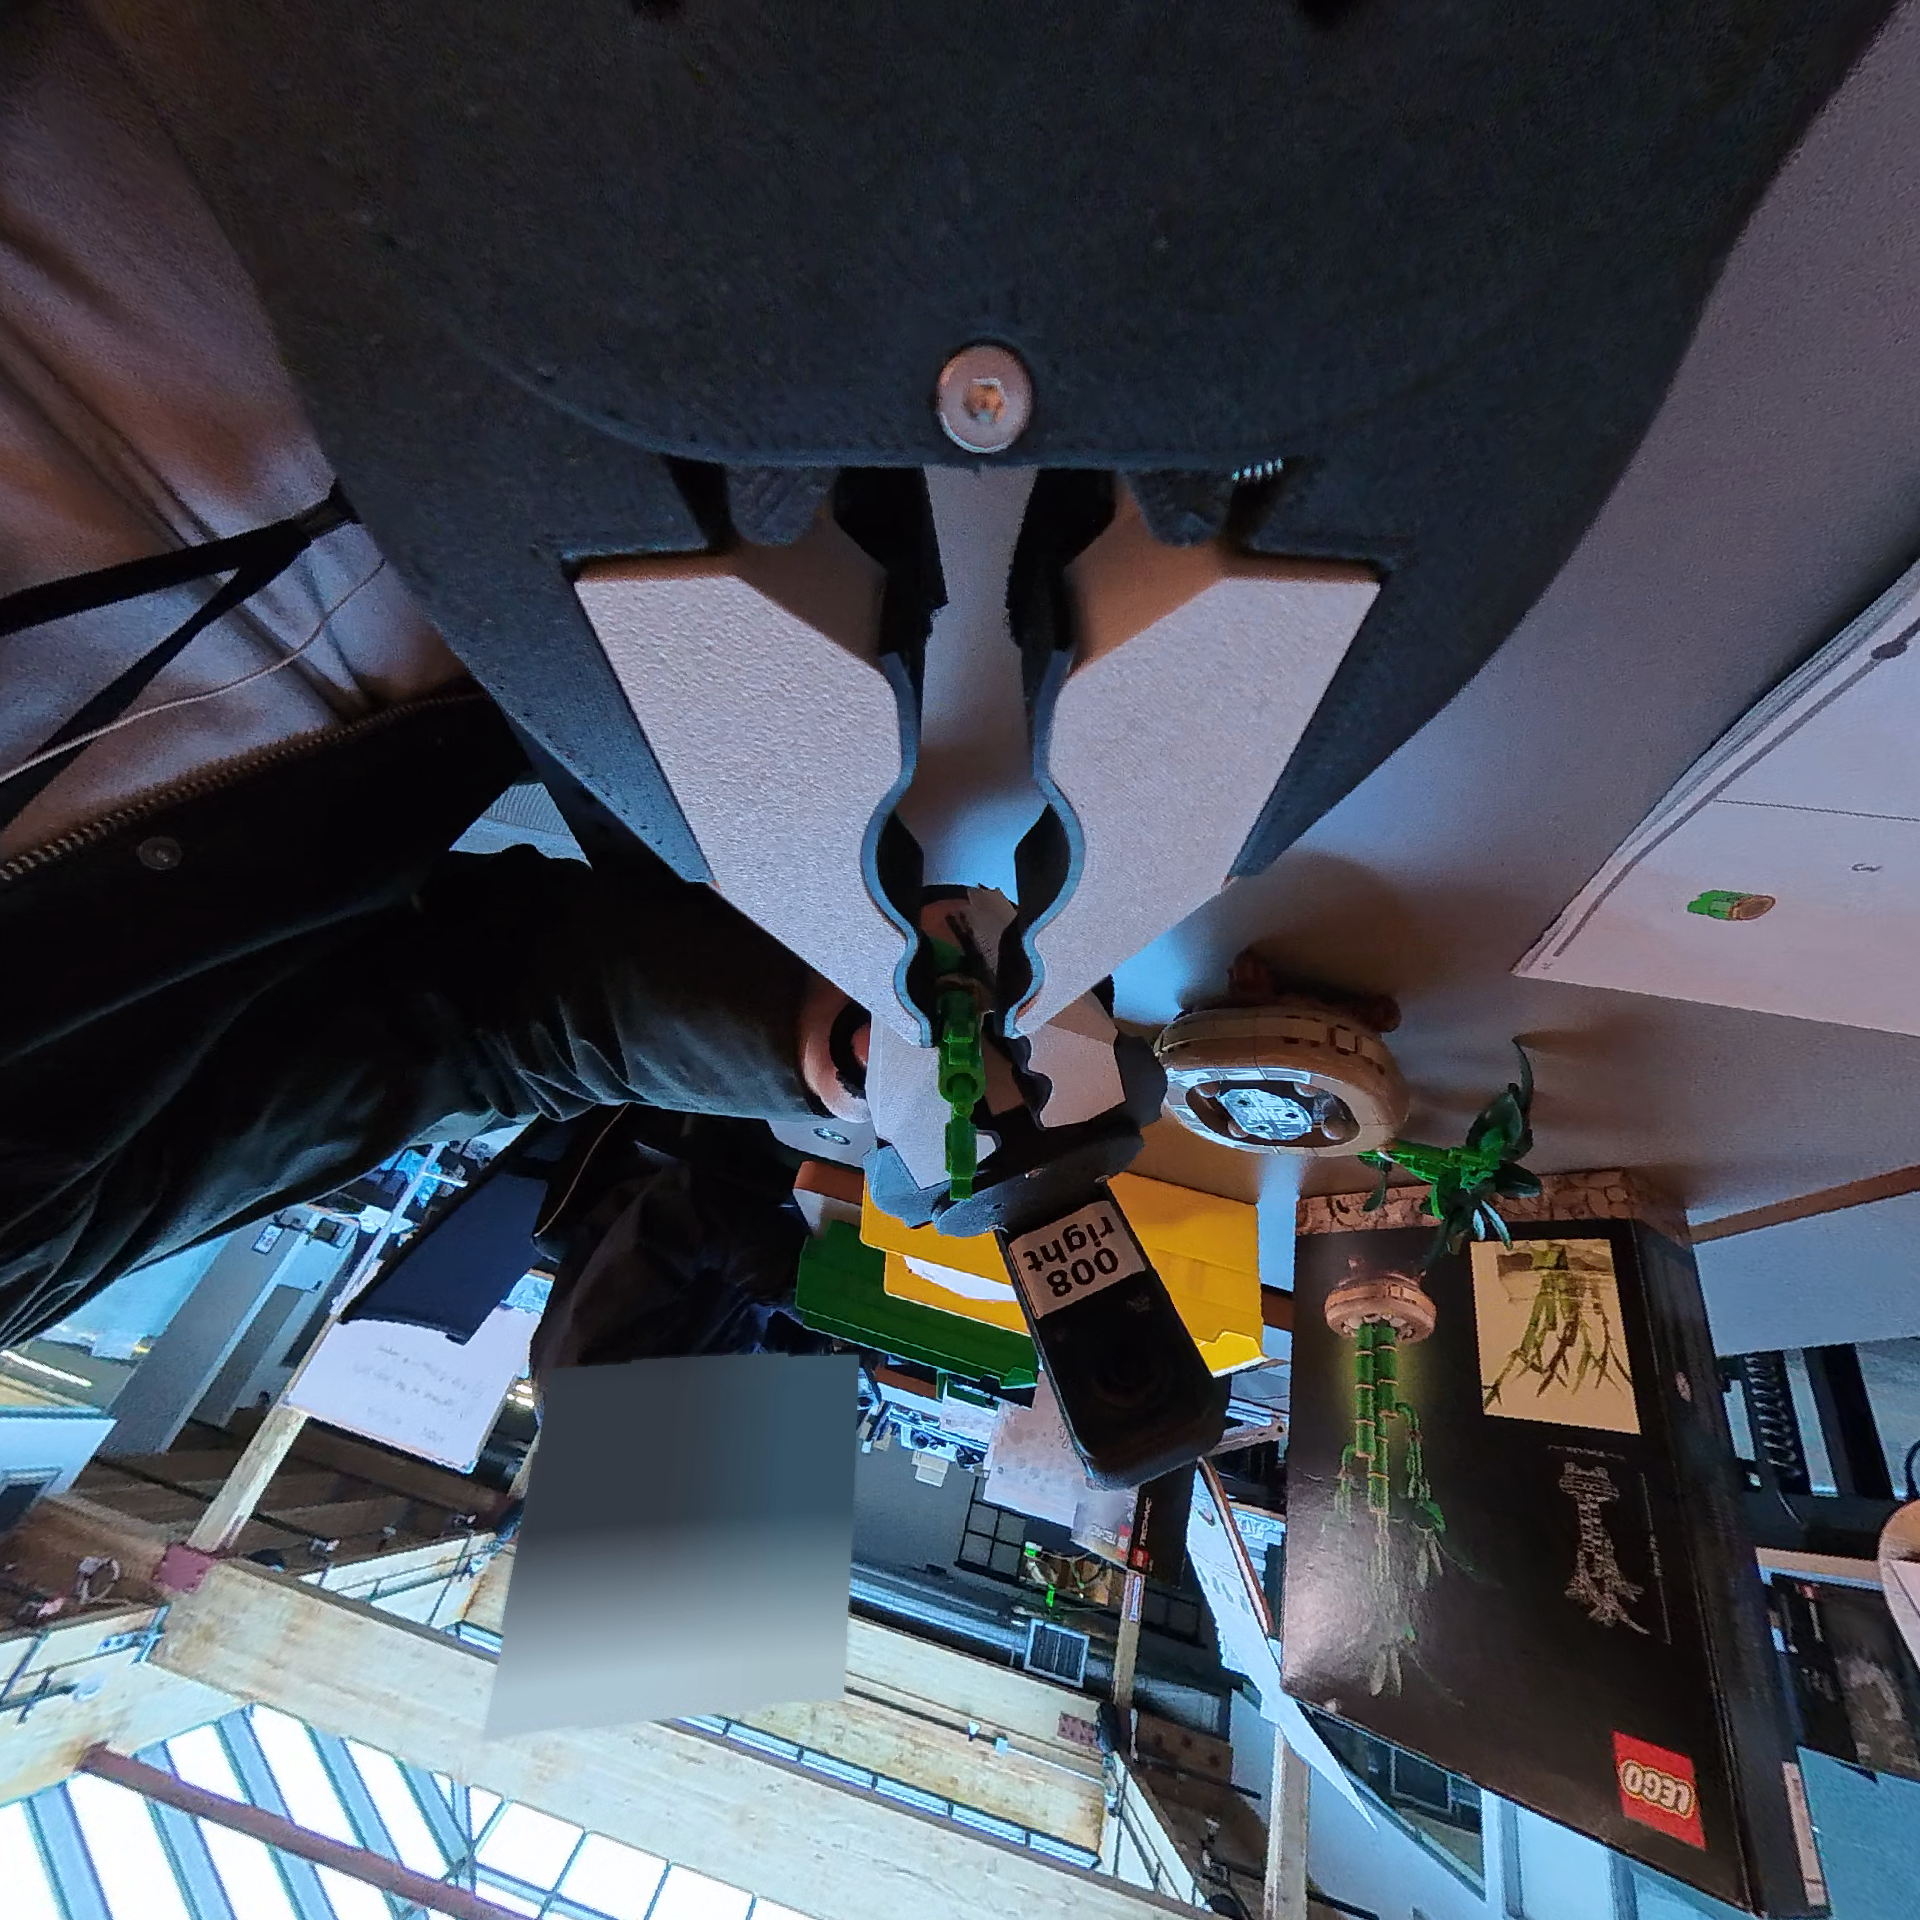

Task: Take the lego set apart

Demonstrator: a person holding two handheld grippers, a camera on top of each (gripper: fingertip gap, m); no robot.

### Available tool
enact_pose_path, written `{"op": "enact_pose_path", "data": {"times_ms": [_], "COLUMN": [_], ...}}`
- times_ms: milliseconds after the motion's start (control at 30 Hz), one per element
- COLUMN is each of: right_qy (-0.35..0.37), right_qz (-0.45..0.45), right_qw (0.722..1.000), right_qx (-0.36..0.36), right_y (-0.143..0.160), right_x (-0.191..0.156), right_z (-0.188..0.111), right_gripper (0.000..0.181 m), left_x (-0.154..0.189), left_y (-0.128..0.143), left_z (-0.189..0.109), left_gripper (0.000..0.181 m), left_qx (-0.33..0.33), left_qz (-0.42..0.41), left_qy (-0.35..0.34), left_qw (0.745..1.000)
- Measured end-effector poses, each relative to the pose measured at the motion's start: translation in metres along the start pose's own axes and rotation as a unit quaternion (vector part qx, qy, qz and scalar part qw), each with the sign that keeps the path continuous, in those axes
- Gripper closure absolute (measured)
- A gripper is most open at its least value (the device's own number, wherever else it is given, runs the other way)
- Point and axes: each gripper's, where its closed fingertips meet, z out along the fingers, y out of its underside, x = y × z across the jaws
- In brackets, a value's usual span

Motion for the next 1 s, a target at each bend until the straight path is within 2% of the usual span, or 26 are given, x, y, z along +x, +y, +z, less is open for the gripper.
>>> {"op": "enact_pose_path", "data": {"times_ms": [400,667,867,1000], "right_qy": [-0.004,-0.005,0.007,0.009], "right_qz": [0.037,0.076,0.082,0.086], "right_qw": [0.999,0.997,0.996,0.995], "right_qx": [-0.009,-0.013,-0.036,-0.04], "right_y": [0.004,0.007,0.015,0.017], "right_x": [0.003,0.006,0.01,0.013], "right_z": [-0.002,-0.002,0.0,-0.001], "right_gripper": [0.175,0.175,0.175,0.175], "left_x": [-0.008,-0.008,-0.011,-0.011], "left_y": [-0.006,-0.003,0.003,0.007], "left_z": [-0.017,-0.015,-0.015,-0.015], "left_gripper": [0.167,0.164,0.175,0.176], "left_qx": [0.015,0.008,-0.012,-0.027], "left_qz": [-0.017,-0.024,-0.008,0.0], "left_qy": [-0.009,-0.007,-0.019,-0.023], "left_qw": [1.0,1.0,1.0,0.999]}}
